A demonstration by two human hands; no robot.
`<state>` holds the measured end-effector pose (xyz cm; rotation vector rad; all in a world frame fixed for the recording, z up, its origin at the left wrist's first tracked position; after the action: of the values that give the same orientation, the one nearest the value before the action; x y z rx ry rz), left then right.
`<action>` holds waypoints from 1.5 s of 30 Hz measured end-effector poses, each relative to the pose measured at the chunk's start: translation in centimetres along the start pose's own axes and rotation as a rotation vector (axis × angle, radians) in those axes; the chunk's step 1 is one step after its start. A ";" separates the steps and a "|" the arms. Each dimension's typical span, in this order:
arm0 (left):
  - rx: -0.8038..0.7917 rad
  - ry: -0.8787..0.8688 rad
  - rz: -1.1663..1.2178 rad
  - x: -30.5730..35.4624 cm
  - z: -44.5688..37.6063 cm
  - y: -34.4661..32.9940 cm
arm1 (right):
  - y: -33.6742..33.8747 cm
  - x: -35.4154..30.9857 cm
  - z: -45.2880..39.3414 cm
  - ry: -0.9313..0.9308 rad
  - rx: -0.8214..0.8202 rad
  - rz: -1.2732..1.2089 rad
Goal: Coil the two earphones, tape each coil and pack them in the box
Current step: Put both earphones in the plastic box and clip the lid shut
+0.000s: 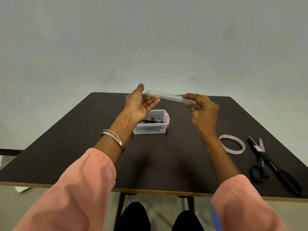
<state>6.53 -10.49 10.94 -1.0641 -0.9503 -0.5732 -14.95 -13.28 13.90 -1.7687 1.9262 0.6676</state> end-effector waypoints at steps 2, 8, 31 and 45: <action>0.039 -0.012 -0.054 0.4 0.1 1.4 | -0.9 0.5 0.4 -0.064 -0.061 -0.054; 0.157 -0.109 -0.389 1.2 -0.5 4.9 | -4.2 4.9 2.3 -0.677 -0.241 -0.460; 0.376 -0.158 -1.039 -1.2 -4.5 11.1 | -8.4 8.7 2.9 -0.570 -0.305 0.243; 0.311 0.024 -0.701 -3.8 -5.4 13.0 | -8.2 10.5 4.0 -0.802 -0.178 0.038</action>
<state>16.84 -10.41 0.67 -0.4247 -1.3463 -0.9667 -7.67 -19.58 3.87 -1.2526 1.3671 1.3441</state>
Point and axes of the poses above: each hand's wrist, its own z-axis away from the middle knuckle, its own y-axis out of the back of the hand, x = y × z, the point moved 8 cm from there along -z, towards the middle knuckle, and after that the axes turned 9 degrees about -z, right-handed, at the moved point
